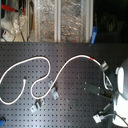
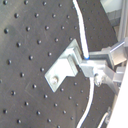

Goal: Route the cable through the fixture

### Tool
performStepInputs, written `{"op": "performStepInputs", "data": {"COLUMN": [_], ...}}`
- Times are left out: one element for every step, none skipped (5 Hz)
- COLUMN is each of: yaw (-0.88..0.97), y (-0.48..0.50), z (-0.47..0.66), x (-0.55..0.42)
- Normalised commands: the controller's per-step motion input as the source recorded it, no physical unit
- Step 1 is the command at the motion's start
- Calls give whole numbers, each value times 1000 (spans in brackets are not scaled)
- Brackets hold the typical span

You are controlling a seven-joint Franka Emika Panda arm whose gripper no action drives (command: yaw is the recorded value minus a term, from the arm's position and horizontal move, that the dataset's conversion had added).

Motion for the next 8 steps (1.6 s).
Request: {"op": "performStepInputs", "data": {"yaw": [17,0,31,0,0,37,160,-14], "y": [-113,-98,-268,-5,3,-137,-160,0], "z": [60,68,158,-1,0,65,34,0], "x": [-167,-61,-234,30,-17,-282,-327,0]}}
